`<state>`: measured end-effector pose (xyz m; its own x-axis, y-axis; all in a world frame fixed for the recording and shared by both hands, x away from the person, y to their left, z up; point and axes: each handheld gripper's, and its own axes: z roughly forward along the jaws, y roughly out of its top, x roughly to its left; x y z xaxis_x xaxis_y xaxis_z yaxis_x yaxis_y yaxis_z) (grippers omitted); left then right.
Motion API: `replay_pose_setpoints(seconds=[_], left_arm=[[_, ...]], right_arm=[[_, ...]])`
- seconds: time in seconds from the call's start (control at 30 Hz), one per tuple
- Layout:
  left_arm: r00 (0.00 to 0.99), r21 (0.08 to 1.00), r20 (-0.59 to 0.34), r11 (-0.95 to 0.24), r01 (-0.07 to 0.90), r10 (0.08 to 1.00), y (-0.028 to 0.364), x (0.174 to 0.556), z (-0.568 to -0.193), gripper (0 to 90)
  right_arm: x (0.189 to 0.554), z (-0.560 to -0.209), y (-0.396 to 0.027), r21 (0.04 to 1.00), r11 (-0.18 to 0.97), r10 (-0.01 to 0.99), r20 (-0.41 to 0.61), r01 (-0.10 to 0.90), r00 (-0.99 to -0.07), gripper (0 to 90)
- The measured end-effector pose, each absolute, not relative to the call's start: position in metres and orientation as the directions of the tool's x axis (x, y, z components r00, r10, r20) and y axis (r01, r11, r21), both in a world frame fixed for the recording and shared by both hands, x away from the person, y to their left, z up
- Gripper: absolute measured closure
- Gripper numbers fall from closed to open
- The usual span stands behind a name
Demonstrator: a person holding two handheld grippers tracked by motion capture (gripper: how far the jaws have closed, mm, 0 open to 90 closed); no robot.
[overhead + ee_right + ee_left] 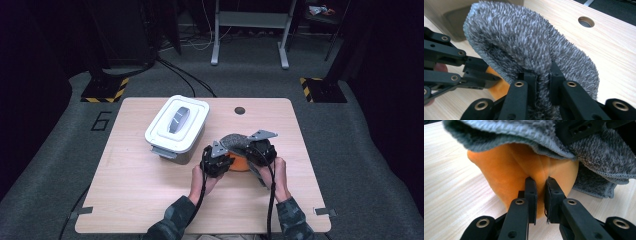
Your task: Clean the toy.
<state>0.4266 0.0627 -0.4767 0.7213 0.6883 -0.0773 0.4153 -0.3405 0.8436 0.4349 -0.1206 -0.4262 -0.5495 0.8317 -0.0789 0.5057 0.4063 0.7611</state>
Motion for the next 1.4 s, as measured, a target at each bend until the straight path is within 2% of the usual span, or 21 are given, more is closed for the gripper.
replay_pose_setpoints(seconds=[0.7, 0.9, 1.13, 1.27, 1.4], left_arm=[[0.711, 0.838, -0.115, -0.316, 0.444, 0.694, 0.07, 0.431, -0.481, 81.3], [0.701, 0.837, -0.126, -0.304, 0.455, 0.702, 0.074, 0.432, -0.484, 81.3], [0.702, 0.838, -0.134, -0.297, 0.457, 0.7, 0.074, 0.432, -0.484, 81.2], [0.704, 0.842, -0.127, -0.3, 0.449, 0.698, 0.073, 0.431, -0.483, 81.2], [0.706, 0.844, -0.126, -0.299, 0.445, 0.697, 0.072, 0.43, -0.481, 81.1]], right_arm=[[0.441, -0.441, -0.155, 0.73, 0.37, 0.89, -0.102, 0.574, -0.443, 81.3], [0.449, -0.458, -0.168, 0.695, 0.36, 0.91, -0.114, 0.622, -0.4, 81.2], [0.457, -0.476, -0.175, 0.665, 0.336, 0.917, -0.07, 0.667, -0.392, 81.2], [0.451, -0.462, -0.178, 0.702, 0.318, 0.922, -0.072, 0.637, -0.381, 81.2], [0.437, -0.433, -0.172, 0.757, 0.333, 0.899, -0.075, 0.563, -0.43, 81.2]])
